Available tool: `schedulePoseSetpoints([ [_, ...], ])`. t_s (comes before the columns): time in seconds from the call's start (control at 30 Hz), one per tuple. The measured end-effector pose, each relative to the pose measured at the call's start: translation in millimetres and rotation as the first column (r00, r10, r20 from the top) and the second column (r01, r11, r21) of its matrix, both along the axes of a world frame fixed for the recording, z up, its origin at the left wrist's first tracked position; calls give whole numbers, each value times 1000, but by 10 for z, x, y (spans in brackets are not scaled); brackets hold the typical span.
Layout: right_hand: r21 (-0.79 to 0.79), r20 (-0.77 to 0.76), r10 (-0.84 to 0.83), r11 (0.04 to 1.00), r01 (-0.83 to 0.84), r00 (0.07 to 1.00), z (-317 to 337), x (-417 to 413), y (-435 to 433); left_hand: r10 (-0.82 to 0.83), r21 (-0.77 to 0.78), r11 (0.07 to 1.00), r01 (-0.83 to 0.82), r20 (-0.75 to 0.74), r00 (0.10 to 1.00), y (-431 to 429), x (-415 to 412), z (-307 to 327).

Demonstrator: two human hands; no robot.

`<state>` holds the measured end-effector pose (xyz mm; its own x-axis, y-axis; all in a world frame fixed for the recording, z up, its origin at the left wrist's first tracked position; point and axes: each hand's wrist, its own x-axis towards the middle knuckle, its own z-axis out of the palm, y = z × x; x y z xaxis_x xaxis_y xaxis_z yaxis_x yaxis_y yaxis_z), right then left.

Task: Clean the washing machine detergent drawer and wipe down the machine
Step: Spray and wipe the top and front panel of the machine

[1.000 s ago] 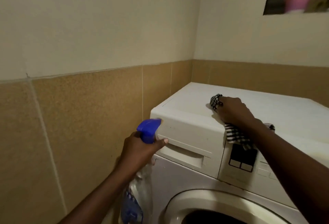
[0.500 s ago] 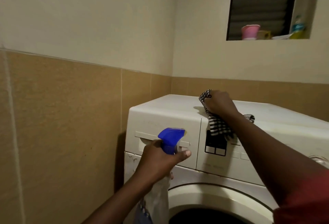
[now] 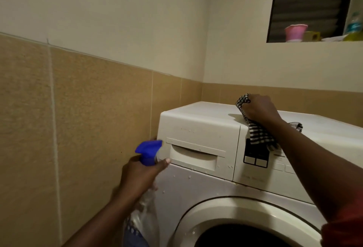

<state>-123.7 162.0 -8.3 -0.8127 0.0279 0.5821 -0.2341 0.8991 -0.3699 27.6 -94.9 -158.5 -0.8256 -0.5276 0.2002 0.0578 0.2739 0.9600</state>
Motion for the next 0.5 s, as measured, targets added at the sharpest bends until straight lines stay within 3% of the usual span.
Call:
schedulePoseSetpoints([
  [0.13,60,-116,48,997,-41,992,-70,68,-34,-18,-40,999,19,10,1000,-203,78,88],
  [0.27,242,-323,275,949,-201,906,-297,393,-399,-68,-26,997,68,13,998,-346,149,99],
  [0.4,424,-460,399,884,-199,793,-715,588,-805,-79,22,997,80,-59,995,-457,192,168],
  [0.5,538,-462,443,829,-154,769,-848,526,-992,-64,29,997,67,-86,994,-495,222,205],
])
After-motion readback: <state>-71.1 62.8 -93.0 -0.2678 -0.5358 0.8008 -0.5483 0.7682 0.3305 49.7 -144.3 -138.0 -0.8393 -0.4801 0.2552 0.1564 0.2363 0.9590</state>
